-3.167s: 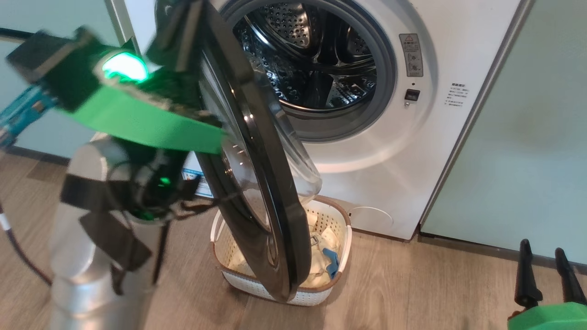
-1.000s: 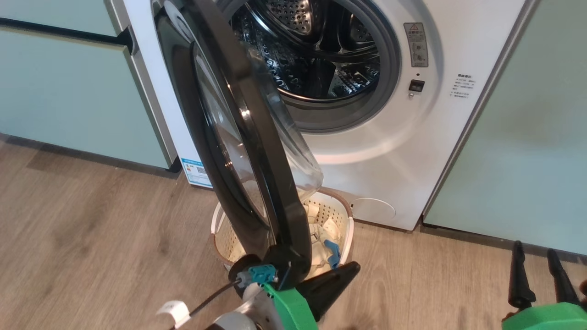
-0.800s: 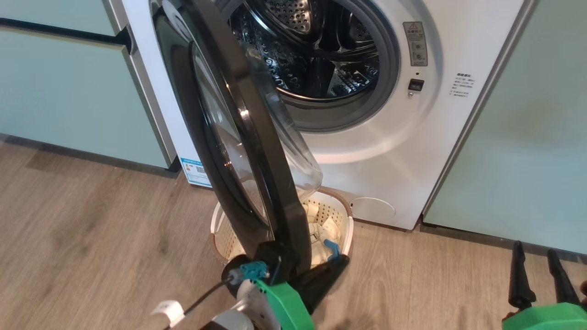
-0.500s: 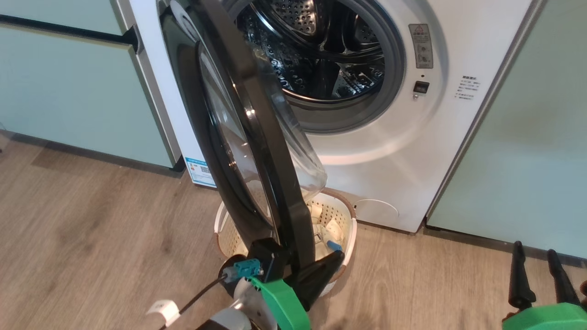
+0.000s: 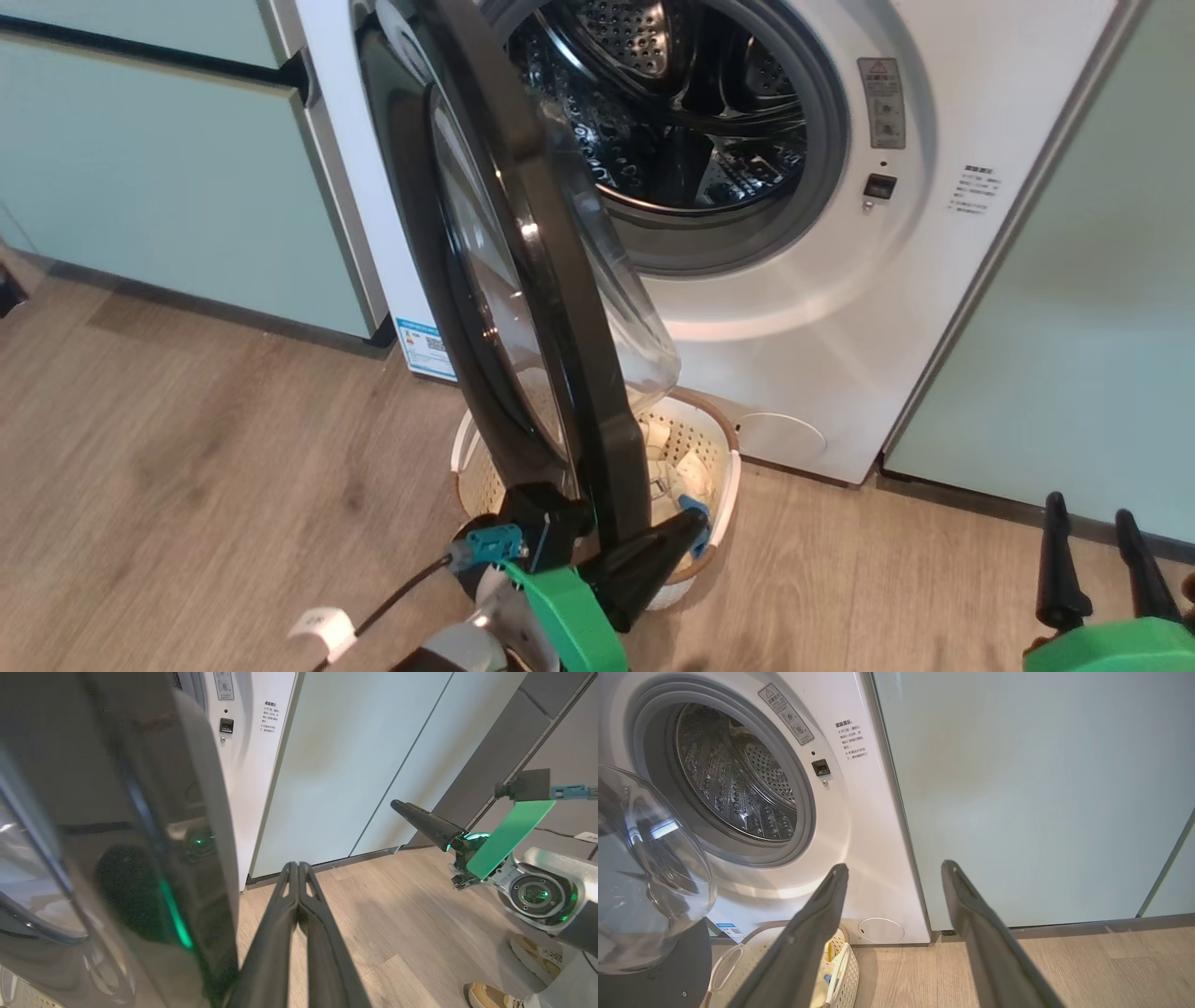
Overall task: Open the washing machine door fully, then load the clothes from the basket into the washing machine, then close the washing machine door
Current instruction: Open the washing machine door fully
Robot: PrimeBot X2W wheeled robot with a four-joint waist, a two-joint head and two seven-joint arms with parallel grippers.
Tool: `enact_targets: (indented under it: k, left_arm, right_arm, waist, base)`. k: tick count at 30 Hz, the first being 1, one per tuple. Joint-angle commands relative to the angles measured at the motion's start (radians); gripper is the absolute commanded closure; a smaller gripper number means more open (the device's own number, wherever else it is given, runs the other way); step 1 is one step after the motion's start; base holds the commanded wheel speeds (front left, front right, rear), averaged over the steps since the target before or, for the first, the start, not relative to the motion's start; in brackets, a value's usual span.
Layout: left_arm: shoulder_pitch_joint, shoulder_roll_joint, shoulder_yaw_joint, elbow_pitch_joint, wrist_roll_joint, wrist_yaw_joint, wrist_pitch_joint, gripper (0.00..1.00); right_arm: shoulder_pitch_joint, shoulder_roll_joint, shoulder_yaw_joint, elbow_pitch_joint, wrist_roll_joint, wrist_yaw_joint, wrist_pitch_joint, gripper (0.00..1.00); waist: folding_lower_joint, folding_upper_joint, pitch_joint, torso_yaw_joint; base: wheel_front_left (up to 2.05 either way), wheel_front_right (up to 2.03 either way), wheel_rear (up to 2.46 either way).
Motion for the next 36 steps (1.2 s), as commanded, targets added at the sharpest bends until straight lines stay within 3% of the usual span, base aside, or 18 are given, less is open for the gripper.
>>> enact_targets:
  k: [1,36]
  left_arm:
    - [-0.045,0.022,0.047,-0.04,-0.005,0.005,-0.004,1.0]
    - [-0.052,0.089,0.049,-0.09,-0.011,0.024,0.017,1.0]
  right_arm:
    - [-0.025,-0.015,0.017,-0.029,0.001,0.004,-0.01,0.0]
    - [-0.038,-0.003,0.017,-0.027,0.004,0.004,-0.01,0.0]
  waist:
    - [0.0,0.0,0.0,0.006]
    - [0.0,0.0,0.006,0.152]
  base:
    - [0.0,0.0,0.0]
    - [0.0,0.0,0.0]
